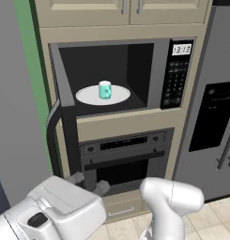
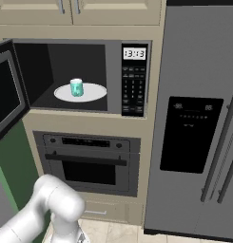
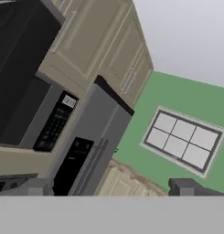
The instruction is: Pick the mug from the counter and place it inside the microwave. Then close the microwave.
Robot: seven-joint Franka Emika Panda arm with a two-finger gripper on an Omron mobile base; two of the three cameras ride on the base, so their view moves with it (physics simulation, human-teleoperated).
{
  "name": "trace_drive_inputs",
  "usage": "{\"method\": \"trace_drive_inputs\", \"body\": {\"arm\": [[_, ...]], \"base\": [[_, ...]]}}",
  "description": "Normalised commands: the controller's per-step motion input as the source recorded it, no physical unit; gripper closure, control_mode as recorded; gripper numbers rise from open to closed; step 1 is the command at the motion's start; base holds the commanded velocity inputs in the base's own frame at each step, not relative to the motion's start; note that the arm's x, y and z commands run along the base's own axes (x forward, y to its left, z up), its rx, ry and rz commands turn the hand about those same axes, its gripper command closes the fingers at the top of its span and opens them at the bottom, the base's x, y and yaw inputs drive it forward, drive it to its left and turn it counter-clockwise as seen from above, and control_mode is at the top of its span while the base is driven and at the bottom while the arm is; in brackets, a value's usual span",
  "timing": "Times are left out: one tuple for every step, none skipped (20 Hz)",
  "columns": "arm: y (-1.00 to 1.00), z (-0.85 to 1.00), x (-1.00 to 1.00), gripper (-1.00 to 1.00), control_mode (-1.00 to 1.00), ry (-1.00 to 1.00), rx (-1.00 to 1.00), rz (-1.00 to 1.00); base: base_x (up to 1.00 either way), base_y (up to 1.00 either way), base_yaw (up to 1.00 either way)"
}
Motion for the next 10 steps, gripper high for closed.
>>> {"method": "trace_drive_inputs", "body": {"arm": [[0.44, -0.11, 0.19, -1.00, -1.00, -0.21, -0.08, 0.00], [0.46, -0.10, 0.19, -1.00, -1.00, -0.20, -0.08, 0.00], [0.47, -0.14, 0.24, -1.00, -1.00, -0.19, -0.07, 0.00], [0.49, -0.14, 0.23, -1.00, -1.00, -0.19, -0.05, 0.00], [0.50, -0.16, 0.19, -1.00, -1.00, -0.19, -0.04, 0.00], [0.52, -0.16, 0.00, -1.00, -1.00, -0.19, 0.00, 0.00], [0.56, -0.10, 0.00, -1.00, -1.00, -0.19, 0.00, 0.00], [0.61, -0.06, 0.00, -1.00, -1.00, -0.14, 0.00, 0.02], [0.56, -0.06, 0.00, -1.00, -1.00, -0.13, 0.00, 0.04], [0.50, -0.09, 0.00, -1.00, -1.00, -0.12, 0.00, 0.04]], "base": [[0.00, 0.00, 0.00], [0.00, 0.00, 0.00], [0.00, 0.00, 0.00], [0.00, 0.00, 0.00], [0.00, 0.00, 0.00], [0.00, 0.00, 0.00], [0.00, 0.00, 0.00], [0.00, 0.00, 0.00], [0.00, 0.00, 0.00], [0.00, 0.00, 0.00]]}}
